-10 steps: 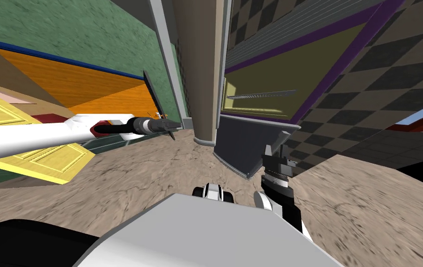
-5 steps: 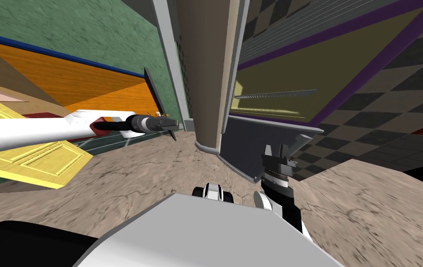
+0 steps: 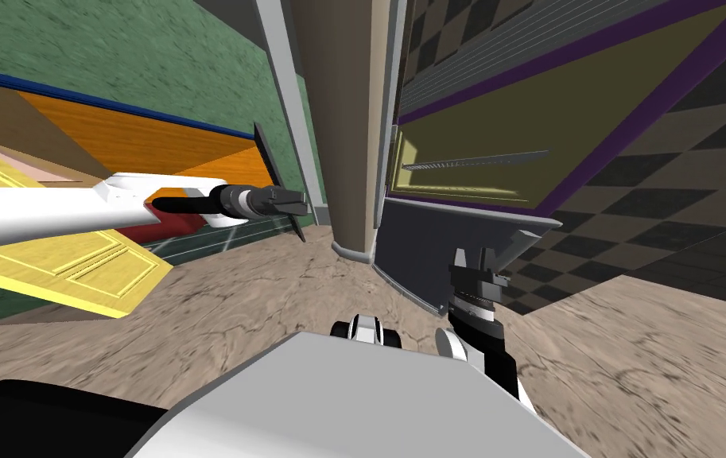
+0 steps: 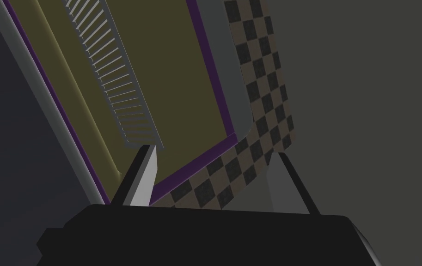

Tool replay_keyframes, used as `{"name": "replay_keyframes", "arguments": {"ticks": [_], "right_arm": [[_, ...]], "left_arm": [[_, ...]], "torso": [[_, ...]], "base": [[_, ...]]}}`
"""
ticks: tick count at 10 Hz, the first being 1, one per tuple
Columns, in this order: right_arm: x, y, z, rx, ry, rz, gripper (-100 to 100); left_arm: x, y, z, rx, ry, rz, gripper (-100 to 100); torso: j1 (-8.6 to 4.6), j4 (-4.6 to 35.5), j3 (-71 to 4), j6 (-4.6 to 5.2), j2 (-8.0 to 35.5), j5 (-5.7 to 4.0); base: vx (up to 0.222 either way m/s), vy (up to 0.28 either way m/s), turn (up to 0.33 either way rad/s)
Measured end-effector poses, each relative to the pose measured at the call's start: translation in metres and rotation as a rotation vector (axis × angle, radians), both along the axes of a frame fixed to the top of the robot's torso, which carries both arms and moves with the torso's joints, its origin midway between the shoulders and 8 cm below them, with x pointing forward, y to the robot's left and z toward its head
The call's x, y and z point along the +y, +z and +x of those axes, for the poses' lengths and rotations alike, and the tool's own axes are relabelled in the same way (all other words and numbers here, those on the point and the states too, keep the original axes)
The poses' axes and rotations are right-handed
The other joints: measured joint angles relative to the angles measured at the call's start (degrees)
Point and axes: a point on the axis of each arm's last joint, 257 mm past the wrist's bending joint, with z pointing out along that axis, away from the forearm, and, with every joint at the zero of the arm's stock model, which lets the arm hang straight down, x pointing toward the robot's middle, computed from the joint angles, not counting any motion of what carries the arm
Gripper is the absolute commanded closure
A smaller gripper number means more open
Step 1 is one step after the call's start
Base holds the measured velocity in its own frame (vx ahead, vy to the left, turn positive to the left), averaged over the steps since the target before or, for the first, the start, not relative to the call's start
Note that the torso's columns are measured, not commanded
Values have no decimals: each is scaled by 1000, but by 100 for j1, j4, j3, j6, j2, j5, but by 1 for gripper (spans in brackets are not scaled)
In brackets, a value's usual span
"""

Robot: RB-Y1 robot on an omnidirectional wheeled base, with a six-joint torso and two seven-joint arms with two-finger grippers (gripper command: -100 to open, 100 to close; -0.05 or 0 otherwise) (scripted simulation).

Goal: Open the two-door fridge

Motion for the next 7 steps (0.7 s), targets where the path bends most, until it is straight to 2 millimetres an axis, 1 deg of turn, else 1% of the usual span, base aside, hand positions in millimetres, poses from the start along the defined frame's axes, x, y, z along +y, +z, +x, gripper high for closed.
{"name": "replay_keyframes", "arguments": {"ticks": [1,2,7], "right_arm": [[0,0,0,0,0,0,0],[0,0,0,0,0,0,0],[0,0,0,0,0,0,0]], "left_arm": [[-3,8,-3,-5,-7,-2,-100],[-3,8,-3,-2,-7,-2,0],[-3,8,-3,-2,-7,-2,0]], "torso": [[1,3,4,-1,4,3],[-15,3,9,1,12,-2],[-21,3,7,1,9,-6]], "base": [[9,16,9],[0,0,0],[0,0,0]]}}
